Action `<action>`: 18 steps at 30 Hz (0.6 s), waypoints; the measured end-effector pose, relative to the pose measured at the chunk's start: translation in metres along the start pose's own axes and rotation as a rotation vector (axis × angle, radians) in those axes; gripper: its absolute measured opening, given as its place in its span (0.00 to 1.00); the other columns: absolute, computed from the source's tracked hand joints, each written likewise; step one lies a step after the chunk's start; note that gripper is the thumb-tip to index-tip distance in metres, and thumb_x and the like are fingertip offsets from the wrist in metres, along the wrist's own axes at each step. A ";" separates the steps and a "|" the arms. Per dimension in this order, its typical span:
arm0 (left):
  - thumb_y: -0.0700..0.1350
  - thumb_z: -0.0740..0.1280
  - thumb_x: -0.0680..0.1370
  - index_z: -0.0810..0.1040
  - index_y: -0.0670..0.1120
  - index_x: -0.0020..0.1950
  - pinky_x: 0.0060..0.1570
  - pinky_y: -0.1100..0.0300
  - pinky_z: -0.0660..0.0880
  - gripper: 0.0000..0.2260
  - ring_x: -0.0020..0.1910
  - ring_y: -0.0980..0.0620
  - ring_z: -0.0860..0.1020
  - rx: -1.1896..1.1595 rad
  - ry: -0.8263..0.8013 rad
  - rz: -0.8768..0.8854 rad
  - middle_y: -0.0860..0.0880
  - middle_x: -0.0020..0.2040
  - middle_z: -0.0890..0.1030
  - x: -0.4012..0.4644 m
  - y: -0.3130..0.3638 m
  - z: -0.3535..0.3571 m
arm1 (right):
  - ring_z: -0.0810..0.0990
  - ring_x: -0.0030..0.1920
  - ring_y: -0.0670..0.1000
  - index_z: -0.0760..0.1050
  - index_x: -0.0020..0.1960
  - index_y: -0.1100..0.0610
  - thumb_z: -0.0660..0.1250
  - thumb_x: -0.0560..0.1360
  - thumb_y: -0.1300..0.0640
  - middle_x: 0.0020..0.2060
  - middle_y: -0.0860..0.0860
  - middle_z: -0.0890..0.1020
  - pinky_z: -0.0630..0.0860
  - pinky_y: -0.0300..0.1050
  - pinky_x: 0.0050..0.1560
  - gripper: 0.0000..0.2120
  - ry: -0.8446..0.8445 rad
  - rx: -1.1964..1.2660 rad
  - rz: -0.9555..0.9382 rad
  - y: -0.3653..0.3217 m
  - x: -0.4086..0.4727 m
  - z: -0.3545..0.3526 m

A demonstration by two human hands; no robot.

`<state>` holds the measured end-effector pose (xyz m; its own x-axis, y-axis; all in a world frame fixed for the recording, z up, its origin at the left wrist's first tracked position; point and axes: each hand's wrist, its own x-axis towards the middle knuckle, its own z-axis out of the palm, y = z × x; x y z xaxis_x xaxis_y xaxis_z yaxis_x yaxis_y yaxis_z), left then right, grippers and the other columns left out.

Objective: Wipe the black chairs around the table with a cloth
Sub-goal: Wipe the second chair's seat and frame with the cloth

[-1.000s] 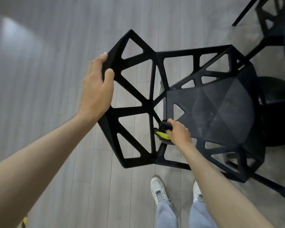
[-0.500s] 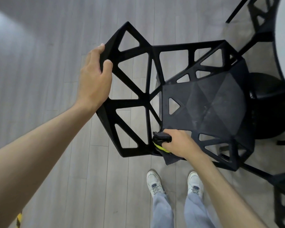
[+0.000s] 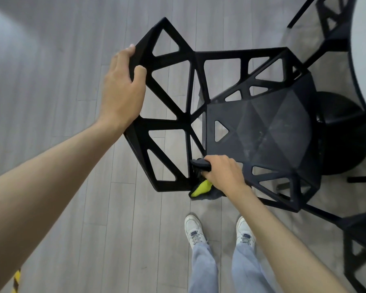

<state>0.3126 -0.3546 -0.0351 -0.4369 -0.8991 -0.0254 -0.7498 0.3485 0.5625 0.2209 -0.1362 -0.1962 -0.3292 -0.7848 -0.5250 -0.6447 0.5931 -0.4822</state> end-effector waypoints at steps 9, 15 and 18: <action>0.46 0.56 0.85 0.67 0.48 0.79 0.52 0.87 0.57 0.21 0.64 0.66 0.65 -0.005 -0.006 -0.002 0.54 0.76 0.70 0.000 0.000 0.001 | 0.81 0.46 0.58 0.81 0.49 0.46 0.71 0.76 0.51 0.41 0.49 0.80 0.68 0.48 0.40 0.02 -0.093 -0.100 -0.115 0.005 -0.009 -0.006; 0.48 0.56 0.85 0.66 0.49 0.79 0.53 0.87 0.58 0.21 0.64 0.68 0.66 -0.021 -0.016 -0.005 0.56 0.75 0.70 0.001 -0.001 0.001 | 0.83 0.50 0.59 0.82 0.58 0.46 0.71 0.76 0.59 0.47 0.52 0.84 0.72 0.48 0.44 0.14 -0.010 -0.064 0.008 0.016 0.044 0.019; 0.49 0.56 0.85 0.67 0.51 0.79 0.52 0.86 0.59 0.21 0.59 0.72 0.69 -0.010 0.005 -0.001 0.59 0.71 0.70 0.000 -0.004 0.001 | 0.84 0.51 0.60 0.81 0.57 0.43 0.69 0.76 0.61 0.47 0.51 0.85 0.75 0.50 0.47 0.16 0.017 -0.002 0.059 0.030 0.062 0.029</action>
<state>0.3151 -0.3560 -0.0387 -0.4335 -0.9009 -0.0221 -0.7456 0.3448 0.5703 0.2009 -0.1617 -0.2638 -0.3784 -0.7512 -0.5408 -0.6250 0.6383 -0.4494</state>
